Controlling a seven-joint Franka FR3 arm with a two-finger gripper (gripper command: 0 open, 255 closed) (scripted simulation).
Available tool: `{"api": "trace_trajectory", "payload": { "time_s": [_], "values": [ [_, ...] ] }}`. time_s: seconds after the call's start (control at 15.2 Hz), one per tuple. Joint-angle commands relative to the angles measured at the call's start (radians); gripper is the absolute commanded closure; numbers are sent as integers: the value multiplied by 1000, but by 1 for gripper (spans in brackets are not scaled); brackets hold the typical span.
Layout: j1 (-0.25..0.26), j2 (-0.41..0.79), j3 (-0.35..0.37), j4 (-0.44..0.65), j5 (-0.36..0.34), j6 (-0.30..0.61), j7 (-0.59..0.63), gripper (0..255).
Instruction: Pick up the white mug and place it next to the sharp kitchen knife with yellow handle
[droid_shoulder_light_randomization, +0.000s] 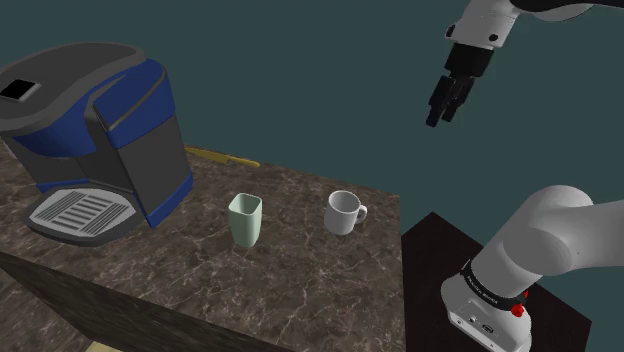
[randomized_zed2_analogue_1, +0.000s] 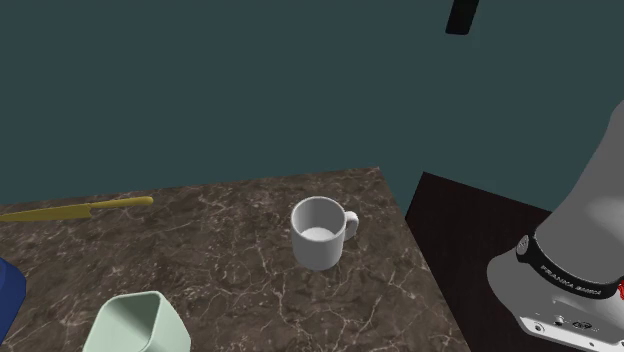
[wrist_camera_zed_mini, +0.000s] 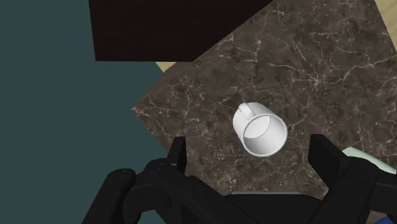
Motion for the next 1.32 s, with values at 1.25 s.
{"api": "trace_trajectory", "payload": {
  "time_s": [1.25],
  "values": [
    [72,368,320,-261,104,673,237,0]
  ]
}}
